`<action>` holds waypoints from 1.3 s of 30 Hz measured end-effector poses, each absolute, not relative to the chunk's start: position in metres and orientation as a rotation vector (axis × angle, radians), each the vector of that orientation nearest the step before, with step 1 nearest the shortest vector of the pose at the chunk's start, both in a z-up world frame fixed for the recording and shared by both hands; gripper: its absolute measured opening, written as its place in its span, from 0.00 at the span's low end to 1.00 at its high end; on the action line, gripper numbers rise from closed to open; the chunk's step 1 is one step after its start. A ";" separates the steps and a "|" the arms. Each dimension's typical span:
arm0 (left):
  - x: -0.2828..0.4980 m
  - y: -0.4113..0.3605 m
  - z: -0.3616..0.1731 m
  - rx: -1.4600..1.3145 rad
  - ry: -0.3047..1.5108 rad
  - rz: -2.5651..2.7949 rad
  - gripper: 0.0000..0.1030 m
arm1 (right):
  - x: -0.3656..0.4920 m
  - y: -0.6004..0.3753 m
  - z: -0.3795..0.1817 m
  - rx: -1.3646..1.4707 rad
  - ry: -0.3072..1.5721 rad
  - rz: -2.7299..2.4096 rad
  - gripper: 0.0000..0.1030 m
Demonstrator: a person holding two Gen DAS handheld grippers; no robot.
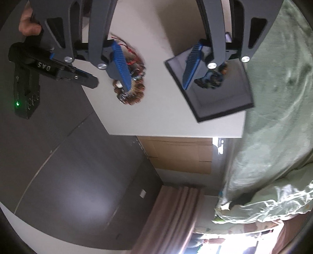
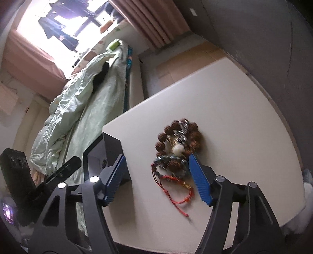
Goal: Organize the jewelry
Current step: 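Lower the dark bead bracelet into the box and open the right tool, then grasp the grey bead bracelet from the pile with the right tool and lift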
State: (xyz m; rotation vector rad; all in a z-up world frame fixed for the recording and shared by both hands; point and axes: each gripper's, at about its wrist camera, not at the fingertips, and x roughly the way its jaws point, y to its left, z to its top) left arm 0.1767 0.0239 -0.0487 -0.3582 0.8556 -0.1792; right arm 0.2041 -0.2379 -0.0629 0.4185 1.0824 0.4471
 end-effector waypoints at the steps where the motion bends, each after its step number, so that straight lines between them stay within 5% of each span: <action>1: 0.177 0.021 -0.051 -0.359 0.864 -0.189 0.43 | 0.204 -0.239 -0.066 0.416 1.096 0.439 0.59; 7: 0.181 0.000 -0.066 -0.363 0.908 -0.221 0.39 | 0.211 -0.241 -0.088 0.384 1.184 0.413 0.47; 18: 0.183 -0.026 -0.089 -0.351 0.997 -0.251 0.31 | 0.225 -0.228 -0.117 0.284 1.265 0.385 0.42; 21: 0.181 -0.025 -0.092 -0.355 1.006 -0.249 0.31 | 0.229 -0.225 -0.125 0.270 1.279 0.375 0.34; 23: 0.181 -0.025 -0.093 -0.357 1.009 -0.250 0.31 | 0.231 -0.223 -0.125 0.272 1.266 0.398 0.16; 29: 0.183 -0.032 -0.101 -0.350 1.041 -0.260 0.31 | 0.227 -0.236 -0.114 0.336 1.239 0.412 0.15; 33: 0.185 -0.042 -0.109 -0.332 1.063 -0.264 0.34 | 0.223 -0.246 -0.102 0.388 1.206 0.432 0.10; 36: 0.186 -0.048 -0.114 -0.311 1.070 -0.257 0.49 | 0.218 -0.250 -0.093 0.394 1.179 0.444 0.10; 39: 0.188 -0.053 -0.118 -0.295 1.074 -0.246 0.51 | 0.216 -0.256 -0.084 0.411 1.146 0.449 0.10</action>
